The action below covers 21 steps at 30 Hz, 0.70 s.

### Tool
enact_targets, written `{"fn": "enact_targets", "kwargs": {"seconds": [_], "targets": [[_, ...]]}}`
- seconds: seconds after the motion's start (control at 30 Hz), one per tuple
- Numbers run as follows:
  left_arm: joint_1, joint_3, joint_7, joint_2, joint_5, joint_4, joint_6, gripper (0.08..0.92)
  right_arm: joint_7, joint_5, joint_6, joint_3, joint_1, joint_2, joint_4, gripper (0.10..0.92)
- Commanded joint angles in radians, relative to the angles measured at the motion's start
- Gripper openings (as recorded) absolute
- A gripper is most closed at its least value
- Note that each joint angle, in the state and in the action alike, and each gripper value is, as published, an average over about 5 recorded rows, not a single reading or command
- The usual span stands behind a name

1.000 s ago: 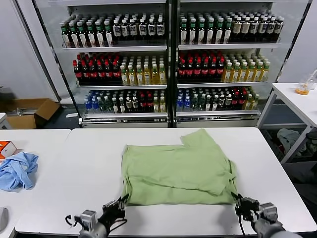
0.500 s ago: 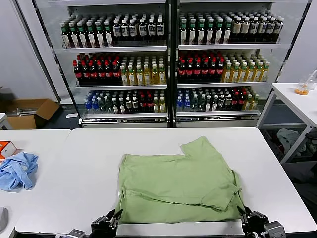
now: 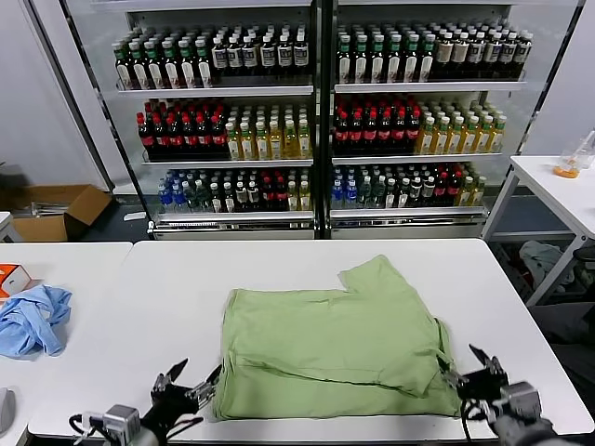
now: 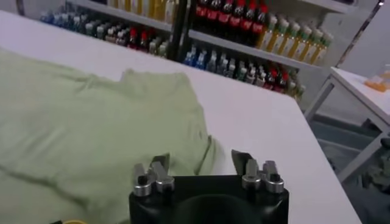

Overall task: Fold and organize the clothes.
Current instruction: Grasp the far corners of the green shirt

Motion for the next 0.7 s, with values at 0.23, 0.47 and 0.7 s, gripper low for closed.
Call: {"fn": "enact_targets", "kwargs": {"seconds": [0.23,0.47,0.7], "targets": [[-0.552,0.199,-0.004,0.052,-0.137,0.395,0.047,0.822,0.011,0.141,-0.009,-0.464,0.747,0.061,-0.492,0.823],[-0.687,0.302,-0.008,0.019,-0.13,0.51,0.058,0.823,-0.001,0.145,-0.009,-0.593,0.928,0.128,-0.674,0.823],[-0.772,0.367,-0.02,-0.026,-0.121,0.593,0.067,0.823,-0.02,0.148,-0.01,-0.649,1.034,0.187,-0.82,0.823]]}}
